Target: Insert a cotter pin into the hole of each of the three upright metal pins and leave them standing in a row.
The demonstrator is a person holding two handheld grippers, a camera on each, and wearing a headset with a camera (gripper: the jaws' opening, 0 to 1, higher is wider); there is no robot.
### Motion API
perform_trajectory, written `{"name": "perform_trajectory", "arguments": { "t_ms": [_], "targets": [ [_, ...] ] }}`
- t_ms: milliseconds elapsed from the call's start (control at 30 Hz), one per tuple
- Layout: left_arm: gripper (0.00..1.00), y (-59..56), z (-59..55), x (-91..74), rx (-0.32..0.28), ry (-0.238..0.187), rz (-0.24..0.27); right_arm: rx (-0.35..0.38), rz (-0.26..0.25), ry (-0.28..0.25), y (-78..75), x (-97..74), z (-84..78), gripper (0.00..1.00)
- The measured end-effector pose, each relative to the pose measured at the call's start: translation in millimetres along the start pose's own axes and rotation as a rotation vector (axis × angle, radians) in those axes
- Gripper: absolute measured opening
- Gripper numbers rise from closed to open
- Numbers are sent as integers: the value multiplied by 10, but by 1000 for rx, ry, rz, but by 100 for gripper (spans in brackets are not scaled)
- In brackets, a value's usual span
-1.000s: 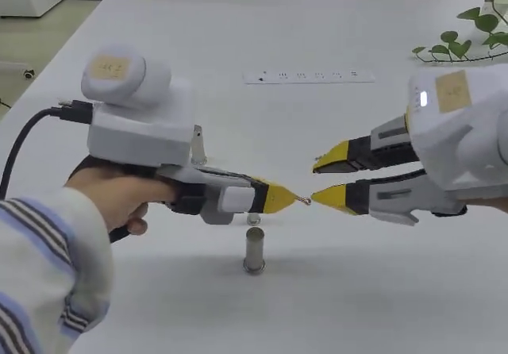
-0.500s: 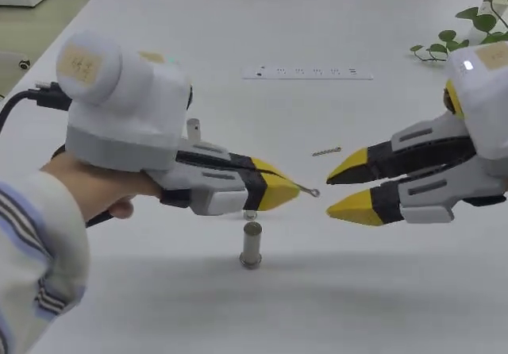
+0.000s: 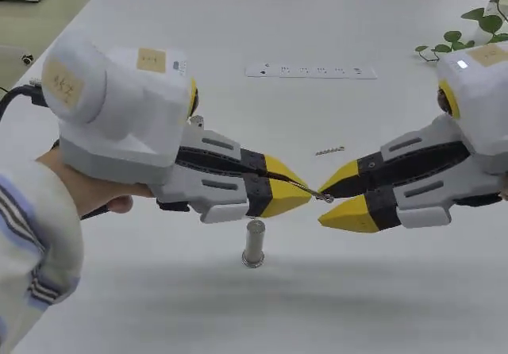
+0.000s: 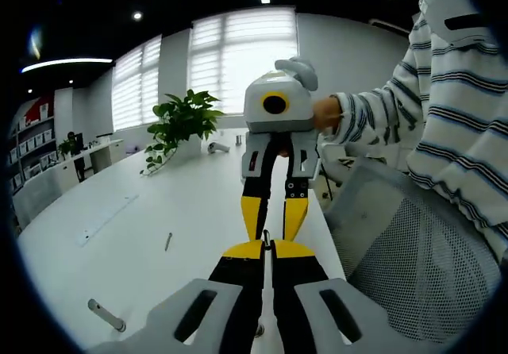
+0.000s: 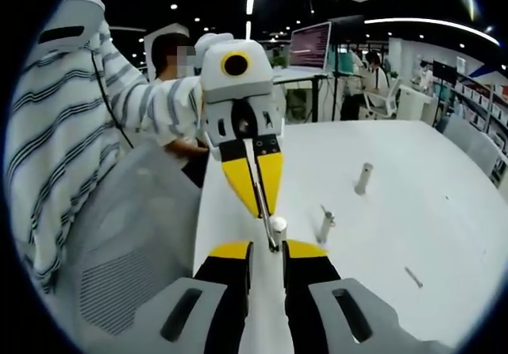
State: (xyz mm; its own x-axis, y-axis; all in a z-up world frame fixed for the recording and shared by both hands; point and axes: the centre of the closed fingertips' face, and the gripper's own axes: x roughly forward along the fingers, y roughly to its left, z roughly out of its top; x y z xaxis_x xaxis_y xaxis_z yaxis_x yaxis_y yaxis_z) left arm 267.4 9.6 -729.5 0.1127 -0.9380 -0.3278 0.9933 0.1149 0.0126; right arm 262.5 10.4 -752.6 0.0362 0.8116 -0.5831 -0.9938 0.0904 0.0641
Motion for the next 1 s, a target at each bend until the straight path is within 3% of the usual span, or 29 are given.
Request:
{"name": "perform_trajectory", "arguments": {
  "t_ms": [167,400,467,1000],
  "targets": [
    [0,-45,-8,6,45,6,-28,3,23,10,43,20,-15,13],
    [0,-105,-54,23,56,17,-63,11,63,22,123,35,-68,7],
    [0,-112,-30,22,61,4,-65,8,69,28,144,38,-82,6],
    [1,-123,-76,-3,23,21,-65,15,75,23,198,21,-41,4]
  ]
}}
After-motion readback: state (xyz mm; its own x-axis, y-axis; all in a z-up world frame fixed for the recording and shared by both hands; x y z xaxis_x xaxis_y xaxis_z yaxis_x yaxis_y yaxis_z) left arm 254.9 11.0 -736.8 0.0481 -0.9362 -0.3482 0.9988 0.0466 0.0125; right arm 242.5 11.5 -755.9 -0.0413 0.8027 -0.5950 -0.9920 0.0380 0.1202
